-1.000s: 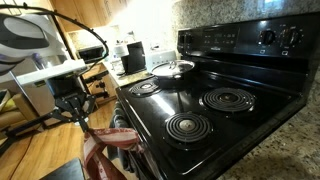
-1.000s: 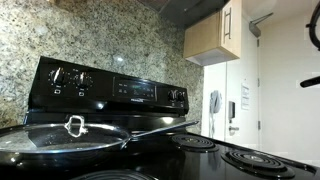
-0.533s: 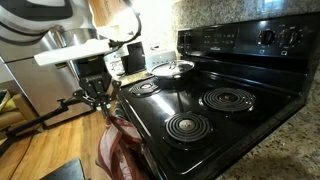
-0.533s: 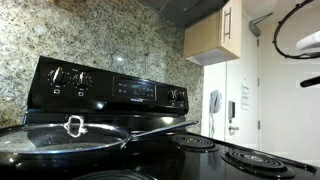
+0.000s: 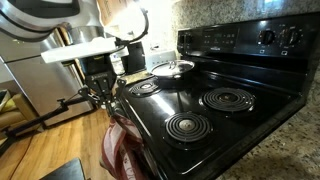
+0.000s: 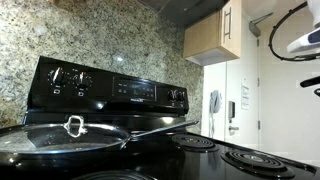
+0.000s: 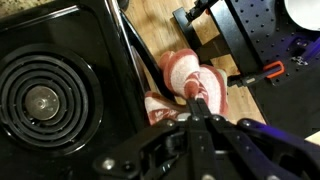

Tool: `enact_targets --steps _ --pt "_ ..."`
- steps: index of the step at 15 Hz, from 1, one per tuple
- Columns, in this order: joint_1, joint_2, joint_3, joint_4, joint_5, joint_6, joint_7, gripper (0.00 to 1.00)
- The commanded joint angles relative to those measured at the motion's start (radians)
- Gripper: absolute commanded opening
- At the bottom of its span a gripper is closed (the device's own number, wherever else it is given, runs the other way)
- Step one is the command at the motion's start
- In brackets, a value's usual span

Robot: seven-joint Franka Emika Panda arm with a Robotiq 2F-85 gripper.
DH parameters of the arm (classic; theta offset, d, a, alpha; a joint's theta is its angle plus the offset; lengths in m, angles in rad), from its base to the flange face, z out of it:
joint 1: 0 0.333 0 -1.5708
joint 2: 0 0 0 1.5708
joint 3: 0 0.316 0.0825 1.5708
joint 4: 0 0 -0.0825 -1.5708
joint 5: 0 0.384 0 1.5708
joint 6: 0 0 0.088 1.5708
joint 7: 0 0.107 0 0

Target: Hang the towel on the oven door handle

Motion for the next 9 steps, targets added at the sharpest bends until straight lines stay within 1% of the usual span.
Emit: enact_targets --steps 1,5,9 --pt "-0.025 0.000 0.022 0.010 0.003 0.000 0.006 0.00" --pt "-0.031 0.032 0.012 0.025 0.016 0.002 -0.005 0.00" --pt "-0.051 0.104 0.007 0.016 0.012 0.027 0.000 0.00"
